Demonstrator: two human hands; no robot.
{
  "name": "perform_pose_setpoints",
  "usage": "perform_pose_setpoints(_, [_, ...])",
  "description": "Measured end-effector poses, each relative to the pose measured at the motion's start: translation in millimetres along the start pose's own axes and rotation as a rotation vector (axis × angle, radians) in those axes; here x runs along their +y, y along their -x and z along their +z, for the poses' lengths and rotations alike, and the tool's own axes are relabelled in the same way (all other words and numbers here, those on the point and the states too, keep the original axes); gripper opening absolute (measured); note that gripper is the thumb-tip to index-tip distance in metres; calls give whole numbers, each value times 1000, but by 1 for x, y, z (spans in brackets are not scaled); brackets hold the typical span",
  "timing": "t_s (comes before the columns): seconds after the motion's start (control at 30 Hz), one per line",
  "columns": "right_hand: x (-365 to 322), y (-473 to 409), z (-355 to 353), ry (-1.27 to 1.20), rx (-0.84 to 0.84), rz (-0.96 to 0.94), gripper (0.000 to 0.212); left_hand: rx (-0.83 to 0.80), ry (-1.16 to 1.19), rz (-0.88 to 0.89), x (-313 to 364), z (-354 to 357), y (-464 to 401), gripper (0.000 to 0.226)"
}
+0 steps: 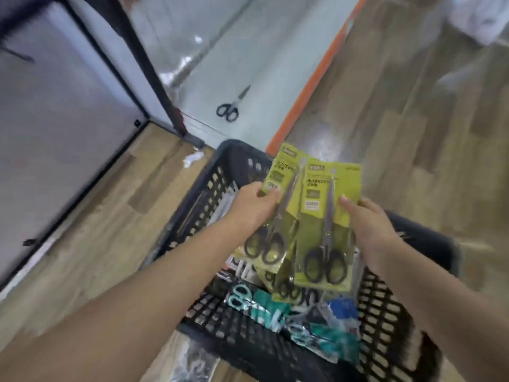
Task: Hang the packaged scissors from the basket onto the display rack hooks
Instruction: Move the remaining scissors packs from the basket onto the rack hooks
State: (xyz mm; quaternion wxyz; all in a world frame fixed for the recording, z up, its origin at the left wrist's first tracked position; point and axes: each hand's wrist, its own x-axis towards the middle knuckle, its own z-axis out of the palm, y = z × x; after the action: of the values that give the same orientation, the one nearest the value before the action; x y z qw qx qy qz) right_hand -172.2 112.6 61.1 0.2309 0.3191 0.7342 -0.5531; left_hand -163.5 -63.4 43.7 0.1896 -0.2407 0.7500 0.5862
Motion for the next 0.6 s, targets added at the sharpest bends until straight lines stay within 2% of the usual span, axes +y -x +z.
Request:
perform_pose_setpoints(0.07, [-49, 33, -8, 39, -25, -3, 51, 37, 64, -15, 44, -25, 29, 16])
perform_pose_setpoints(0.1, [-74, 50, -13, 64, -41, -28, 52, 60, 102, -10, 68, -38, 44, 16])
perform_pose_setpoints(0.27, [-197, 165, -27, 137, -181, -238, 18, 192, 228, 55, 183, -97, 146, 21])
perform_pose_setpoints(0.4, [-256, 271, -42, 63, -243, -389, 11, 329, 262, 76, 239, -138, 246, 33])
perform_pose_setpoints(0.47, [-259, 314, -50, 32, -264, -433, 18, 398, 335, 43, 248, -150, 299, 28])
perform_pose_setpoints(0.6, [-249, 381, -48, 54, -354, -389, 47, 548, 520, -23, 235, -168, 389, 20])
